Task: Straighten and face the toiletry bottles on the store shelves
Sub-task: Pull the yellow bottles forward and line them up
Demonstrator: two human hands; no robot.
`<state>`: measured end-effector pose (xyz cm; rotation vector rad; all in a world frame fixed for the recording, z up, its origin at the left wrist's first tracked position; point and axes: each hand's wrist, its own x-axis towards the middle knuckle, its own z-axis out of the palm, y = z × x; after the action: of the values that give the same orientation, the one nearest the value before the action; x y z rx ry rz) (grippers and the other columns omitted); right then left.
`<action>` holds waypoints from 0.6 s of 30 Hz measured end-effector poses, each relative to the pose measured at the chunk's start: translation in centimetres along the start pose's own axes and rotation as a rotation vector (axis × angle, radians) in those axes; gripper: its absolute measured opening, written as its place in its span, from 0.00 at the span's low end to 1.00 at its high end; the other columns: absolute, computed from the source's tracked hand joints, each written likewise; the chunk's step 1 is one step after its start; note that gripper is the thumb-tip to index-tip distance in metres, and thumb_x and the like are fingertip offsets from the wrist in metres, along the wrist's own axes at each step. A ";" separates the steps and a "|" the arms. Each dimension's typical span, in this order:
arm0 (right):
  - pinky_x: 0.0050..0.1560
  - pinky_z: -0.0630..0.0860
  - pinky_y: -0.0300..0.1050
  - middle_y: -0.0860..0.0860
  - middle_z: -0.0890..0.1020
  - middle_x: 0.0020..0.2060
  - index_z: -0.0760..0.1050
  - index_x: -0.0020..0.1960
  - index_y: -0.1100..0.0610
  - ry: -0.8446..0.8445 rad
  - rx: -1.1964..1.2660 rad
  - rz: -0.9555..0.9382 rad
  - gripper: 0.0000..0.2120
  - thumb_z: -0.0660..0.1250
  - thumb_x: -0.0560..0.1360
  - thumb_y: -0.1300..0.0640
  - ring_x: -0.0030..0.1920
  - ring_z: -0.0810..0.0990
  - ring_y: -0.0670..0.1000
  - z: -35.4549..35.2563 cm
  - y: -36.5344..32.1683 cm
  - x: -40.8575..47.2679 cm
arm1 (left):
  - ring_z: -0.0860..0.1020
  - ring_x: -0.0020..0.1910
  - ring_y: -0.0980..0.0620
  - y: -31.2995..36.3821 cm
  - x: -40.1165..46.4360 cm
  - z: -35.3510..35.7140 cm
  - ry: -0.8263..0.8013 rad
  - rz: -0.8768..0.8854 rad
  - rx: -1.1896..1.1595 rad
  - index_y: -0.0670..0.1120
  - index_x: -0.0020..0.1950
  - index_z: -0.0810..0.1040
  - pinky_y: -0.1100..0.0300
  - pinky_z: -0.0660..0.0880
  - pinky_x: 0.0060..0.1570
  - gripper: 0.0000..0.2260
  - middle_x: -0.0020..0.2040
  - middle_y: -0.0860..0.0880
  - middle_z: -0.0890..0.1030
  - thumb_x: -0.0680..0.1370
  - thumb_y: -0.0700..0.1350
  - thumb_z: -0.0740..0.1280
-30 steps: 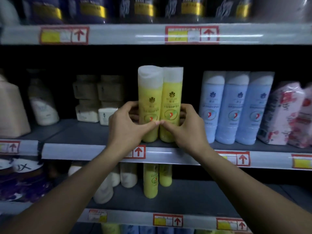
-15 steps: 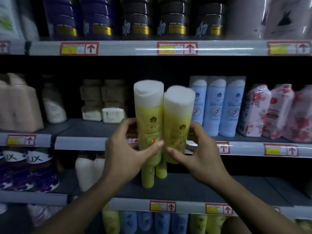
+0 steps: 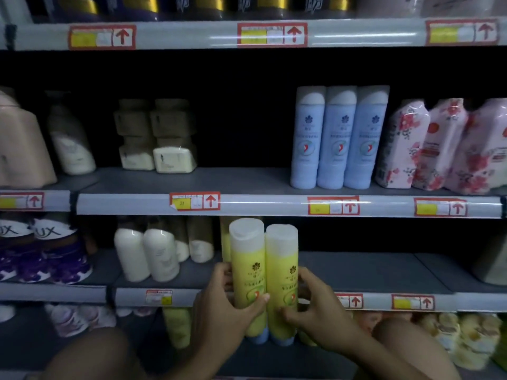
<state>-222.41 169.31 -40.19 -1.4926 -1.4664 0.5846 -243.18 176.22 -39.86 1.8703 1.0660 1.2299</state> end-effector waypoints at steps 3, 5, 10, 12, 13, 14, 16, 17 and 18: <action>0.55 0.84 0.51 0.44 0.84 0.53 0.76 0.62 0.47 -0.052 0.026 0.097 0.21 0.76 0.71 0.57 0.54 0.85 0.47 0.8 1.9 -0.6 | 0.82 0.45 0.70 -1.6 -0.7 1.2 -0.036 -0.079 0.041 0.64 0.54 0.74 0.57 0.82 0.46 0.27 0.47 0.70 0.83 0.62 0.62 0.83; 0.55 0.84 0.52 0.43 0.84 0.53 0.77 0.62 0.48 -0.054 0.046 0.146 0.21 0.76 0.71 0.58 0.54 0.85 0.47 1.1 3.0 -0.5 | 0.82 0.45 0.69 -2.4 -0.6 1.8 -0.062 -0.126 0.050 0.61 0.53 0.75 0.60 0.81 0.46 0.26 0.47 0.71 0.83 0.62 0.61 0.83; 0.56 0.84 0.51 0.43 0.85 0.54 0.77 0.65 0.49 -0.027 0.091 0.208 0.23 0.76 0.71 0.60 0.55 0.85 0.46 1.6 4.3 1.1 | 0.82 0.45 0.68 -3.7 1.1 3.2 -0.033 -0.165 0.117 0.63 0.54 0.74 0.54 0.83 0.45 0.28 0.46 0.66 0.84 0.60 0.70 0.78; 0.55 0.84 0.47 0.43 0.86 0.53 0.77 0.64 0.48 0.000 0.090 0.192 0.23 0.76 0.70 0.59 0.55 0.85 0.45 1.5 4.1 2.3 | 0.82 0.45 0.66 -3.7 2.3 3.7 -0.010 -0.146 0.151 0.65 0.55 0.71 0.52 0.83 0.44 0.29 0.47 0.65 0.84 0.60 0.73 0.76; 0.55 0.83 0.46 0.44 0.86 0.53 0.77 0.64 0.48 0.016 0.081 0.185 0.24 0.75 0.68 0.56 0.55 0.85 0.45 1.3 4.1 3.0 | 0.83 0.46 0.65 -3.5 3.0 3.9 -0.001 -0.134 0.156 0.66 0.56 0.69 0.52 0.83 0.43 0.30 0.47 0.64 0.84 0.60 0.73 0.75; 0.54 0.83 0.46 0.45 0.86 0.53 0.77 0.64 0.49 0.035 0.078 0.175 0.26 0.75 0.66 0.53 0.55 0.84 0.45 1.2 4.0 3.7 | 0.83 0.46 0.65 -3.5 3.7 4.1 0.009 -0.129 0.155 0.67 0.57 0.68 0.52 0.83 0.43 0.31 0.47 0.63 0.84 0.60 0.74 0.75; 0.52 0.83 0.42 0.46 0.86 0.53 0.78 0.62 0.50 0.061 0.083 0.164 0.24 0.76 0.67 0.57 0.54 0.85 0.45 0.9 4.2 5.3 | 0.84 0.46 0.63 -3.4 5.1 4.6 0.028 -0.134 0.132 0.65 0.60 0.70 0.51 0.84 0.42 0.33 0.48 0.61 0.85 0.60 0.74 0.75; 0.51 0.83 0.40 0.46 0.86 0.52 0.78 0.61 0.49 0.065 0.090 0.161 0.22 0.76 0.69 0.61 0.54 0.85 0.44 0.7 4.2 6.0 | 0.84 0.46 0.62 -3.4 5.8 4.9 0.035 -0.138 0.117 0.63 0.61 0.72 0.51 0.84 0.43 0.34 0.49 0.61 0.85 0.60 0.74 0.75; 0.51 0.83 0.40 0.46 0.86 0.52 0.78 0.60 0.50 0.068 0.100 0.158 0.21 0.76 0.71 0.65 0.53 0.85 0.43 0.5 4.3 6.7 | 0.84 0.47 0.62 -3.5 6.5 5.1 0.037 -0.140 0.107 0.61 0.61 0.74 0.50 0.84 0.43 0.34 0.49 0.60 0.85 0.60 0.75 0.75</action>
<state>-219.54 176.48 -42.28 -1.5429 -1.2567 0.6853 -237.90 183.14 -41.96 1.8241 1.2826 1.1510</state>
